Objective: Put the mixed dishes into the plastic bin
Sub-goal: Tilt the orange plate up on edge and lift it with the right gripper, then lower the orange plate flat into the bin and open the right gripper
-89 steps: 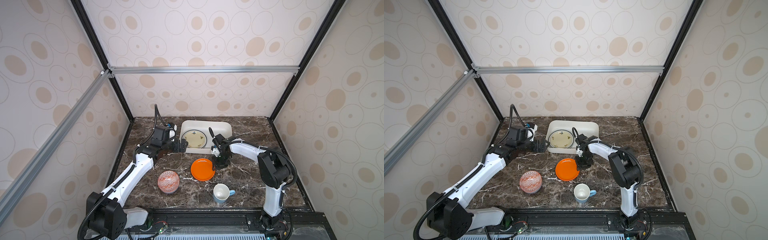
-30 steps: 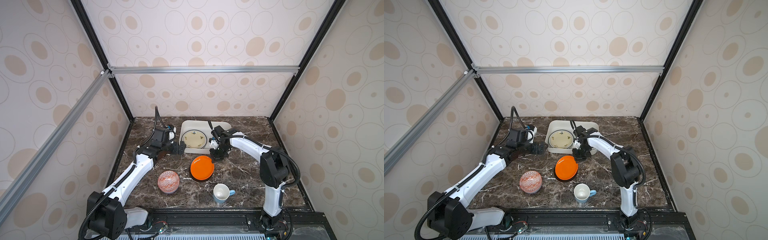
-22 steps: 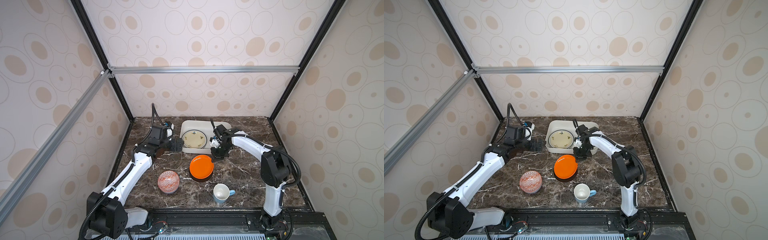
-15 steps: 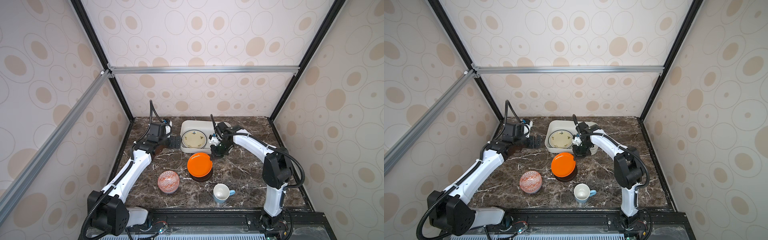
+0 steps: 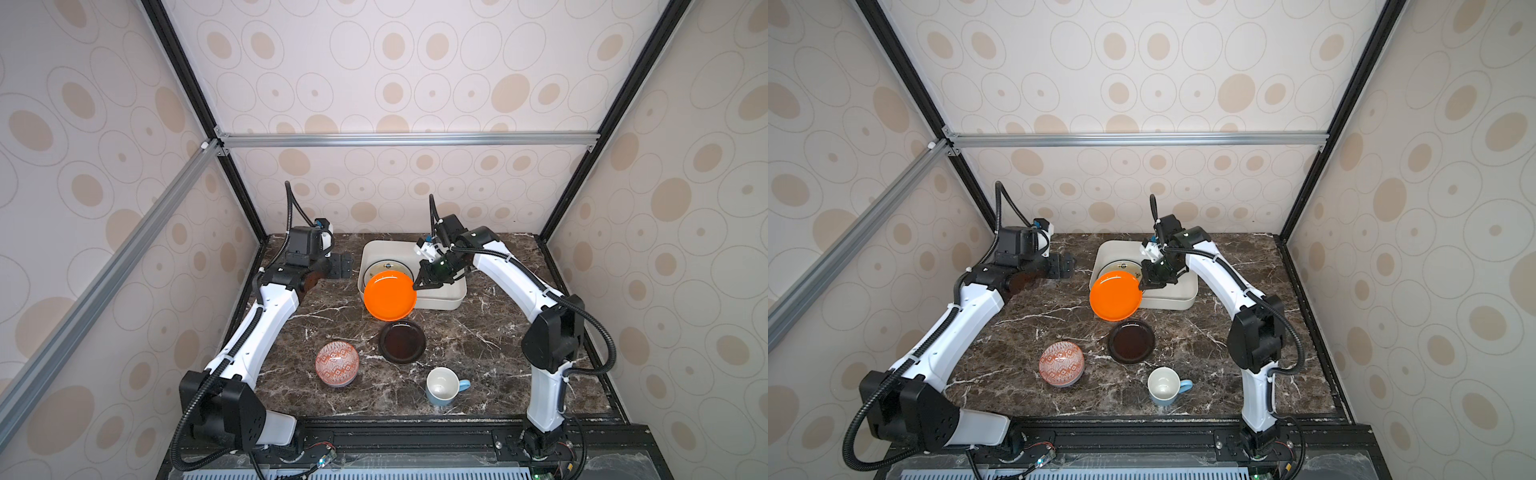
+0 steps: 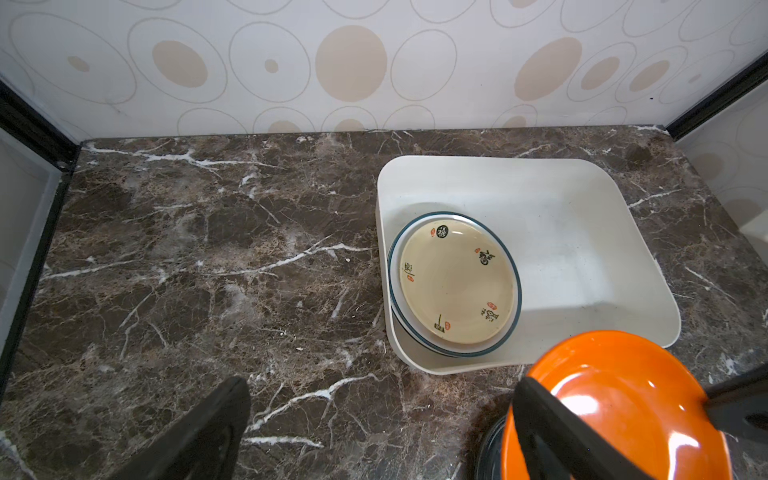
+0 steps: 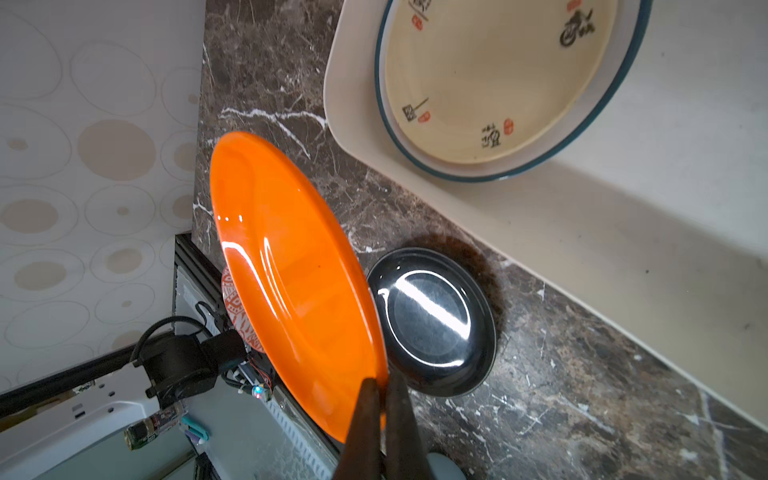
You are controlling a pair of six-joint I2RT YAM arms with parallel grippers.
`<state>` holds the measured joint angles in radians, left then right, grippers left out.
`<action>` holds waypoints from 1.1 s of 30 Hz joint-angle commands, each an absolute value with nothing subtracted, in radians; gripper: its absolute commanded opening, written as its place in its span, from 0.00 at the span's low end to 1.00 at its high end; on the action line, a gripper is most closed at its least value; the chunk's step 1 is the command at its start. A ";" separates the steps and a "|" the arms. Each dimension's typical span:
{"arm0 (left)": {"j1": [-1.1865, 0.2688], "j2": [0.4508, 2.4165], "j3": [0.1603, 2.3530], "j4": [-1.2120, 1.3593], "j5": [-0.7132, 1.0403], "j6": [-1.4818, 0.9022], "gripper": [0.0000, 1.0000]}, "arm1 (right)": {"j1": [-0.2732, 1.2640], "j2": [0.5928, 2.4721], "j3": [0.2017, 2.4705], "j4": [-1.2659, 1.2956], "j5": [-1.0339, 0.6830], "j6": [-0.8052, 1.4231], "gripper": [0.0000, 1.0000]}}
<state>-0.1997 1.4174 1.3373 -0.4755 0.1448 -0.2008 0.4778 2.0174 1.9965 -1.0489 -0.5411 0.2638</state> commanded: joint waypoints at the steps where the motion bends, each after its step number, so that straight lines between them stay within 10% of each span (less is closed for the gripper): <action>1: -0.190 1.449 1.417 -0.480 0.150 -0.170 0.99 | 0.453 2.112 2.102 -1.064 -0.569 0.272 0.00; 33: -0.164 1.633 1.582 -0.491 0.210 -0.154 0.99 | 0.380 2.558 2.427 -0.904 -0.559 0.423 0.05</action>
